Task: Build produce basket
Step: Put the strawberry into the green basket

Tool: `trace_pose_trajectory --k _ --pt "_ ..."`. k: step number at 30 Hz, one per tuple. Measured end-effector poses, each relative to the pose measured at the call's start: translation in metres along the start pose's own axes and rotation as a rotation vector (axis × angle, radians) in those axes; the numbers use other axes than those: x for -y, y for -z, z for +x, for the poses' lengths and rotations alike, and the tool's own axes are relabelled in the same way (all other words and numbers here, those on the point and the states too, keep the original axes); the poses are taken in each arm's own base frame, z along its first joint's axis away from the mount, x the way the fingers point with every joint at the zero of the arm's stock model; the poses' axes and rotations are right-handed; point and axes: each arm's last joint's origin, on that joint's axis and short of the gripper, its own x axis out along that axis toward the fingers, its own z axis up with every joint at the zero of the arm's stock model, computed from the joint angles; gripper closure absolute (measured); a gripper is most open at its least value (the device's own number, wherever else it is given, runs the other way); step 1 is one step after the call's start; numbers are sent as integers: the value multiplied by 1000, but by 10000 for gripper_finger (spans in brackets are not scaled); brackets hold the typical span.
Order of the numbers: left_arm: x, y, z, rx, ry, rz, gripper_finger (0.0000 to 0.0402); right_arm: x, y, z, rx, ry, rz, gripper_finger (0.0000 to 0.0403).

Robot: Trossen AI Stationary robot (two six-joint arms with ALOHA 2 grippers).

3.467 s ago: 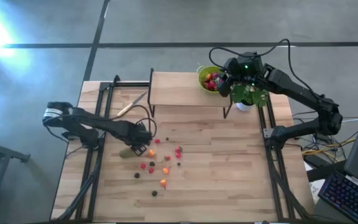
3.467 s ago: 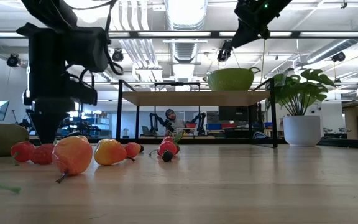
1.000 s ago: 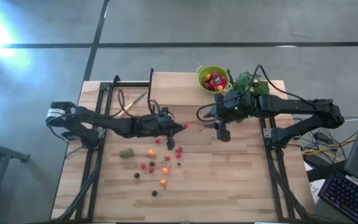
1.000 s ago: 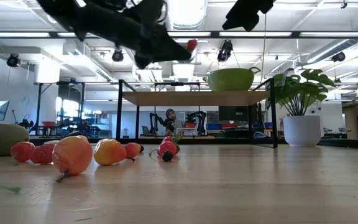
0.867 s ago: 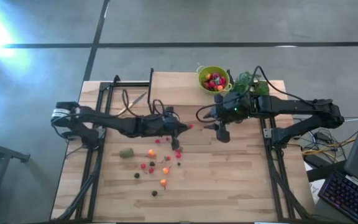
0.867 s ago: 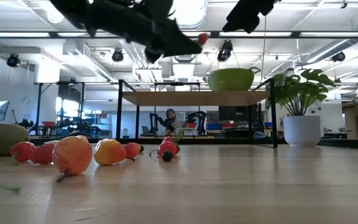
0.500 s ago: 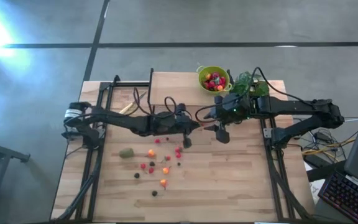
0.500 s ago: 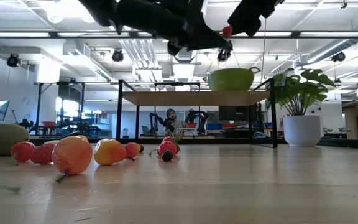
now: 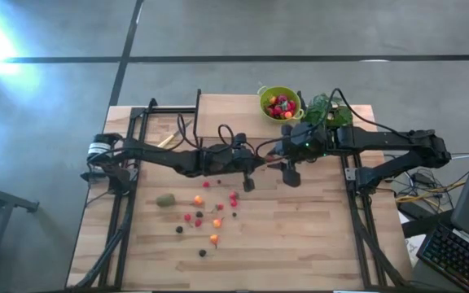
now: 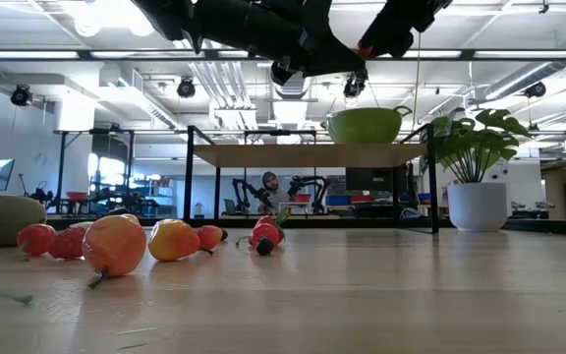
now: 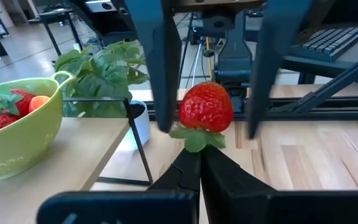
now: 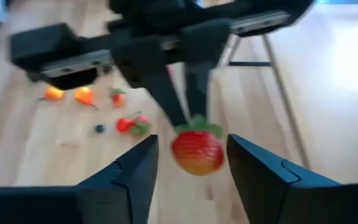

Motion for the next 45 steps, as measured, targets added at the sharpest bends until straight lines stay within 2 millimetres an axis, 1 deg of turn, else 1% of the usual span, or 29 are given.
trace_pose_trajectory --k 4,11,15,19,23,31,36,41,45 --pt "0 0 0 -1 0 0 399 2 1 1 -3 53 0 248" --pt "-1 0 0 -2 -2 0 399 2 2 1 -9 59 -3 299" --pt "-1 0 0 -3 -3 1 399 2 2 1 -9 59 -4 312" --pt "-1 1 0 -4 -3 1 399 2 2 1 -9 59 -4 317" --pt "-1 1 0 -4 -2 1 399 2 1 1 -5 53 8 304" --pt "-1 1 1 -8 -2 2 399 1 1 1 -4 49 4 250" --pt "-1 1 1 -10 -2 1 399 1 1 1 -4 49 -1 224" --pt "-1 2 1 -17 -2 2 399 1 1 1 -4 49 -4 212" --pt "-1 2 1 -18 -3 2 399 1 1 1 -3 49 -5 218"
